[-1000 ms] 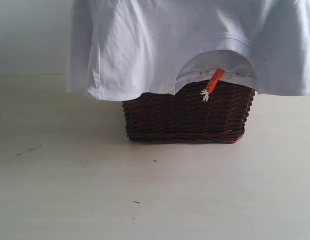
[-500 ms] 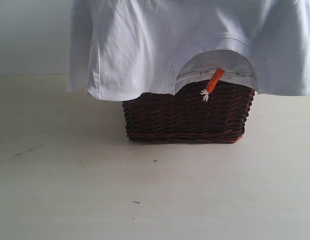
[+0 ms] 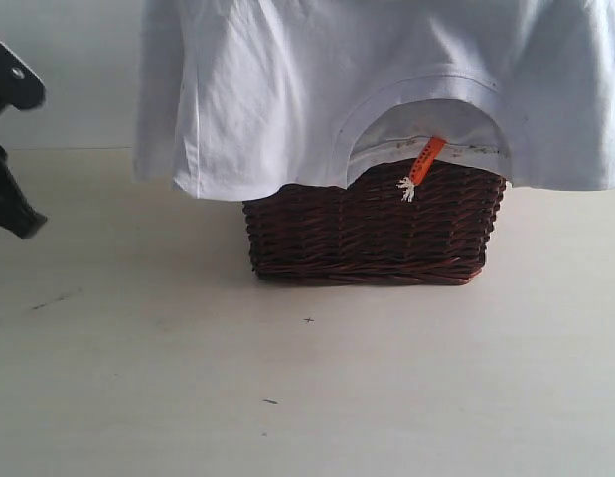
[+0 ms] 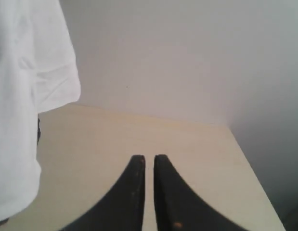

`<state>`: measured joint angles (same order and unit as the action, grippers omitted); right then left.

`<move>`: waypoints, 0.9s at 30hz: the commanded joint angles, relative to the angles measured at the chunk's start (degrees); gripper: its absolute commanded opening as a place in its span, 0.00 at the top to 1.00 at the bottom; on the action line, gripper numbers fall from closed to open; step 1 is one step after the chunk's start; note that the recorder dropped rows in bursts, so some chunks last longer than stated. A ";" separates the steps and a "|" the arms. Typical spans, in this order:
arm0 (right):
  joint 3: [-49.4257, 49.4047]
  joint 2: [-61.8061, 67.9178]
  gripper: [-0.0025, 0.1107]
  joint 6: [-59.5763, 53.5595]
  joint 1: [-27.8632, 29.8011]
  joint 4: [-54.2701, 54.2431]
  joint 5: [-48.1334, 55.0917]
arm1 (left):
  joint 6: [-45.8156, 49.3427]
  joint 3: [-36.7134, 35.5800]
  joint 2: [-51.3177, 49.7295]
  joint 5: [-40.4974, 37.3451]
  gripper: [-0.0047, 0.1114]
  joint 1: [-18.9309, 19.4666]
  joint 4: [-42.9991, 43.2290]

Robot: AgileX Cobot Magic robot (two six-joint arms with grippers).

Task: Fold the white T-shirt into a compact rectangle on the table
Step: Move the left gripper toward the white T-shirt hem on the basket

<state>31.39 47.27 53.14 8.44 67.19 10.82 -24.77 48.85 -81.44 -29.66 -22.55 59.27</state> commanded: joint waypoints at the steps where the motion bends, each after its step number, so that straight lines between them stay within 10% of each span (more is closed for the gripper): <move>1: -1.12 0.45 0.78 -8.22 0.21 -0.25 -5.78 | 27.63 0.38 -2.50 6.59 0.96 -0.37 -23.35; 7: -1.09 0.45 0.71 -8.12 0.21 -0.80 -6.97 | 54.98 0.38 -0.98 8.27 0.96 -1.53 -49.77; 12: -1.09 0.09 0.71 -8.02 0.21 -1.86 -7.99 | 59.02 0.38 3.06 4.06 0.94 -7.52 -51.57; 17: -1.09 0.09 0.71 -8.02 0.21 -2.27 -9.27 | 60.48 0.38 8.09 3.08 0.71 -14.41 -52.06; 21: -1.09 0.09 0.71 -7.88 0.21 -3.54 -9.42 | 63.99 0.38 8.64 2.04 0.31 -18.96 -52.06; 27: -1.09 0.09 0.71 -7.87 0.21 -4.22 -9.42 | 71.48 0.38 6.00 4.80 0.27 -21.46 -48.24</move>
<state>30.48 47.49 45.58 8.44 63.64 1.81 43.95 49.08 -74.36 -26.82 -42.98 9.20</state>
